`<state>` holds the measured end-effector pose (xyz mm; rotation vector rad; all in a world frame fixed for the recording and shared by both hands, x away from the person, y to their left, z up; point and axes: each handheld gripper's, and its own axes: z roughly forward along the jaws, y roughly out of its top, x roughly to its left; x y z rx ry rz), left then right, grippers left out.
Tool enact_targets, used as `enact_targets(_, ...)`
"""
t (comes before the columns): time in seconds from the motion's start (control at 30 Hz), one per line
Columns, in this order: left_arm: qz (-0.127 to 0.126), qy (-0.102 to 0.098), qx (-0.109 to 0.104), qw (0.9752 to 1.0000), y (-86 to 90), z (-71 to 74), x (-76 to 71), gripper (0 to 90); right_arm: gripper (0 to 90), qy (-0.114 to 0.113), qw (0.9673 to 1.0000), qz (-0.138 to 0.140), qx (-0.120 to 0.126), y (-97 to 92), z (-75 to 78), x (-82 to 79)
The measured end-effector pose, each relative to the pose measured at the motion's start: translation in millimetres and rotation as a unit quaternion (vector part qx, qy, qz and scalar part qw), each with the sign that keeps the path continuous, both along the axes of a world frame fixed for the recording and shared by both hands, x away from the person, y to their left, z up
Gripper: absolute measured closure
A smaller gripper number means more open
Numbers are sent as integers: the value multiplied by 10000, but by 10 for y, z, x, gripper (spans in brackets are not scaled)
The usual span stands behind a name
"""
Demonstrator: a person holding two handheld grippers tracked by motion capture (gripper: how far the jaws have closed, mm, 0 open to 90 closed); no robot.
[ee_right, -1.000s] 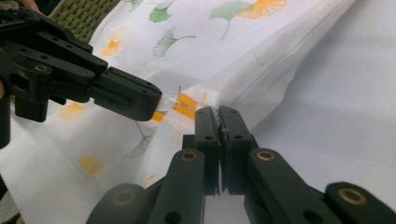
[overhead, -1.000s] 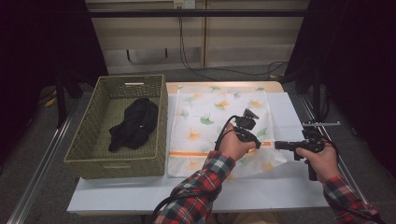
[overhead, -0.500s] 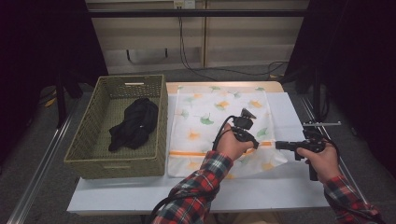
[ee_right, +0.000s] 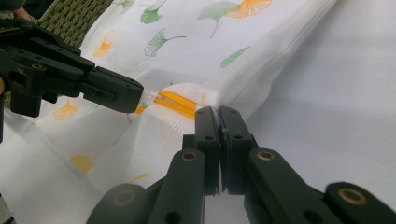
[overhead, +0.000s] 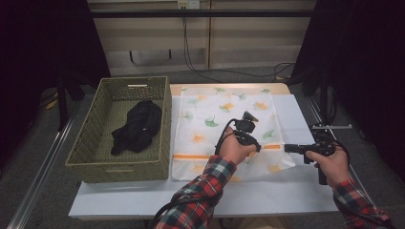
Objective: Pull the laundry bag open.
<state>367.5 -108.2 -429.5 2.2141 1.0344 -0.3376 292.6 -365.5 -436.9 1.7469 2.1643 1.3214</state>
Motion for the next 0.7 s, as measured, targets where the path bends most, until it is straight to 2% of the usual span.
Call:
enact_targets(0.07,8,-47,30,10000,11,-2,8,900,875,26,10000,14,25,6,1,-2)
enact_targets(0.1,20,-81,136,9999,12,7,10,900,875,19,10000,12,13,6,-3,-2)
enact_targets(0.17,93,-23,84,9999,27,3,15,900,875,38,10000,5,-2,4,-9,-2)
enact_targets(0.23,89,0,132,9999,38,5,19,900,875,40,10000,10,48,2,-15,-3)
enact_targets(0.33,122,29,131,9998,48,4,27,900,875,34,10000,16,0,9,-16,0)
enact_targets(0.37,209,-2,144,9997,41,3,22,900,875,33,10000,27,0,10,-16,1)
enact_targets(0.4,168,37,100,9998,47,-1,29,900,875,27,10000,27,4,12,-17,1)
enact_targets(0.5,227,47,240,9994,38,18,24,900,875,47,10000,12,19,23,-15,-4)
enact_targets(0.57,257,55,244,9994,34,18,25,900,875,49,10000,11,-43,24,-14,-4)
enact_targets(0.6,214,103,206,9995,46,20,34,900,875,61,10000,15,-7,19,-17,-5)
enact_targets(0.67,269,68,275,9992,55,23,39,900,875,57,10000,-5,7,3,-20,-8)
enact_targets(0.7,274,97,225,9993,67,13,46,900,875,71,10000,3,13,-3,-22,-8)
